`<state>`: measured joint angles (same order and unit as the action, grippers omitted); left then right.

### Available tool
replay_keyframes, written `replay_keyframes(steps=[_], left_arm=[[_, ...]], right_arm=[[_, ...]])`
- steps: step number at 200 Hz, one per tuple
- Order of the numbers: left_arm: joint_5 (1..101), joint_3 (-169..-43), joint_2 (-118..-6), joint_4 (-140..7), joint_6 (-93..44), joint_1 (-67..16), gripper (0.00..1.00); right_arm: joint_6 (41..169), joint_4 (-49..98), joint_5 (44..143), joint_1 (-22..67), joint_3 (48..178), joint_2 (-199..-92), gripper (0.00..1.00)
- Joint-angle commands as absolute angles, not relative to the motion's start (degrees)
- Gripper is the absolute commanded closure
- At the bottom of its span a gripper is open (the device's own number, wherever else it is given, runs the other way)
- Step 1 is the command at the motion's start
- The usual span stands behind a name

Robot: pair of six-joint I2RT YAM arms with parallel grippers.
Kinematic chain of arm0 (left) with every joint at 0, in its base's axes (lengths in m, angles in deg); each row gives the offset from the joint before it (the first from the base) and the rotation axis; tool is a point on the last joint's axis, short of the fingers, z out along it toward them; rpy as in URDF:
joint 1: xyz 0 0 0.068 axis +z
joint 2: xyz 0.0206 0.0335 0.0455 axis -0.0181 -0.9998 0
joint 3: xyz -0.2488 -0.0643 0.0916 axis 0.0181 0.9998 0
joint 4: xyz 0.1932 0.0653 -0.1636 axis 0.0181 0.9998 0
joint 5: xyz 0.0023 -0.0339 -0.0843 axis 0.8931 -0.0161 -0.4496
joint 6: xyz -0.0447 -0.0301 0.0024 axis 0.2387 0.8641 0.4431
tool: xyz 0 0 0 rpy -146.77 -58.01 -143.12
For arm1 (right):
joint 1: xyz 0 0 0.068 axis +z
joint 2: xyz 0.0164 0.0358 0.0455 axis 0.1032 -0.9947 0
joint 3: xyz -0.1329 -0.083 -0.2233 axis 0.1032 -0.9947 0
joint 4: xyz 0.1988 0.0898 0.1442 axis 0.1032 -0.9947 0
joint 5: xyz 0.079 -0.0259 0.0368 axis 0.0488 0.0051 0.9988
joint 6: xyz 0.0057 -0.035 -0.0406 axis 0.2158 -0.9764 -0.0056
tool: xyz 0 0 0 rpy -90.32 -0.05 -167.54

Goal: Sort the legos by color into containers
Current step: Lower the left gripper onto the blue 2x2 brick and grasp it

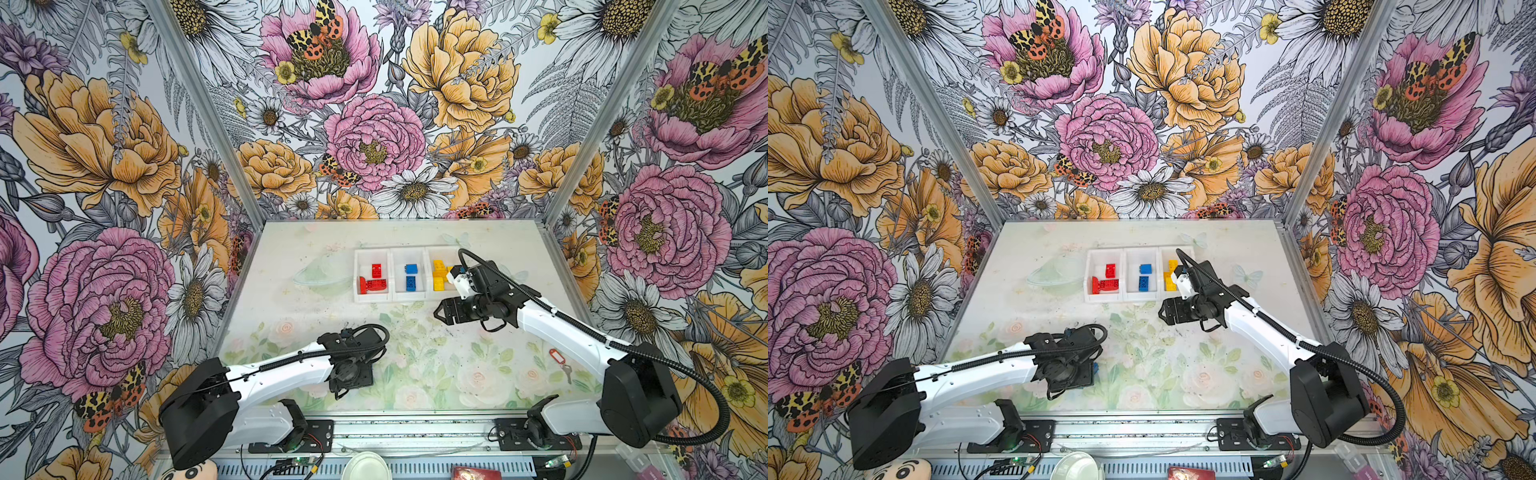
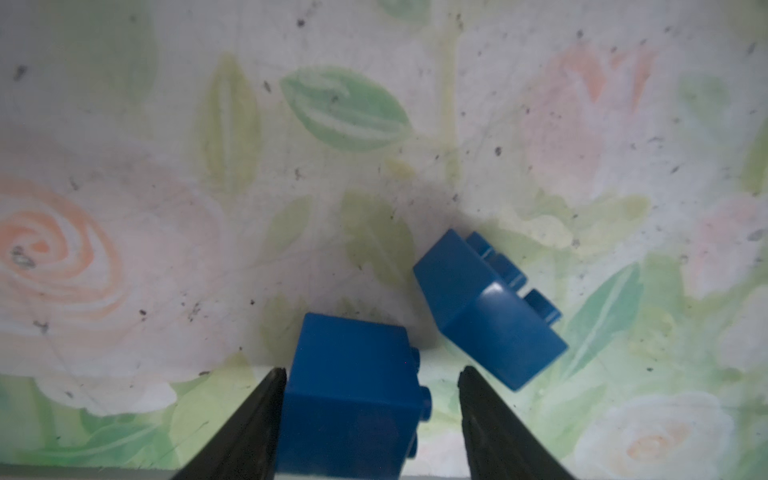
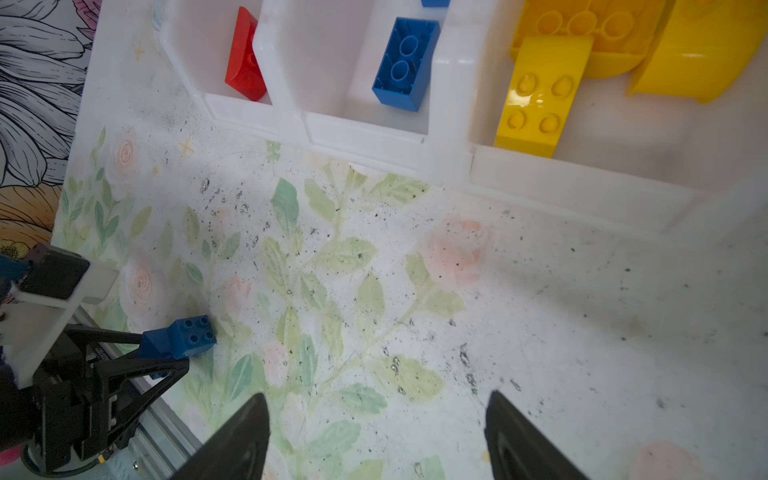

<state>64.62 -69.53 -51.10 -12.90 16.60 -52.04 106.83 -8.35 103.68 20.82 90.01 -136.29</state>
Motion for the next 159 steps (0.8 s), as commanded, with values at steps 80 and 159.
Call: replay_keyframes(steps=[80,159], left_arm=[[62.91,-68.00,-50.20,-15.50,16.70,-52.40,0.51],[64.00,-68.50,-46.31,-14.00,17.85,-52.69,0.58]], right_arm=[[107.55,-7.67,103.26,21.32,89.05,-133.89,0.18],[107.76,-7.66,103.28,21.46,88.29,-133.34,0.17]])
